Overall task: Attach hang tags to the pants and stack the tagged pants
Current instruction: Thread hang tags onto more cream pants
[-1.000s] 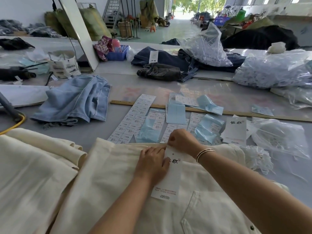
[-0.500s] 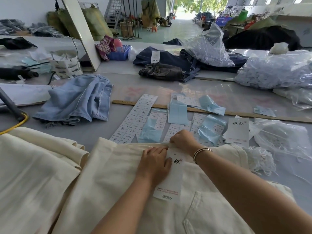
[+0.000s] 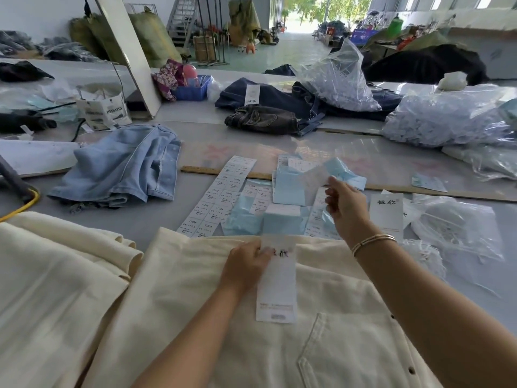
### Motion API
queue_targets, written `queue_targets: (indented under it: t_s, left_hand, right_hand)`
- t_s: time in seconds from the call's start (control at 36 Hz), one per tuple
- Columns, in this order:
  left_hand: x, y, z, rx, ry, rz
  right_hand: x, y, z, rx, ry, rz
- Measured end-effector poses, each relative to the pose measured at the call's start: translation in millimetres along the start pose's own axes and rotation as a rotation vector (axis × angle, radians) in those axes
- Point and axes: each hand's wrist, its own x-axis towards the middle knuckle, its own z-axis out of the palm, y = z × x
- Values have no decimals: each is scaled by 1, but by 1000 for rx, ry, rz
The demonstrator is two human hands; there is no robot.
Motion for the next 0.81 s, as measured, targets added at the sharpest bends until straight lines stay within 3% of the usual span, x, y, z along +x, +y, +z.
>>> queue_targets:
  t_s: [0.06, 0.11, 0.25, 0.33, 0.47, 0.67, 0.81]
  left_hand:
    - [-7, 11, -7, -425, 30, -149]
    - [-13, 20, -9, -607, 6, -214]
    - [-37, 41, 6, -719, -243, -287]
    - [-53, 45, 19, -787, -306, -382]
    - [-57, 41, 21, -883, -206, -434]
    - [-60, 39, 32, -909, -73, -383]
    - [-61, 37, 33, -865, -62, -348]
  right_hand:
    - [-19, -8, -12, 68, -46, -41]
    - [-41, -7, -27, 55, -103, -105]
    - [-103, 17, -60, -171, -140, -300]
    - [-134, 40, -73, -322, -113, -431]
    - [-157, 75, -91, -704, -162, -627]
    - [-152, 92, -87, -885, -221, -964]
    - [-149, 96, -88, -956, -217, -1003]
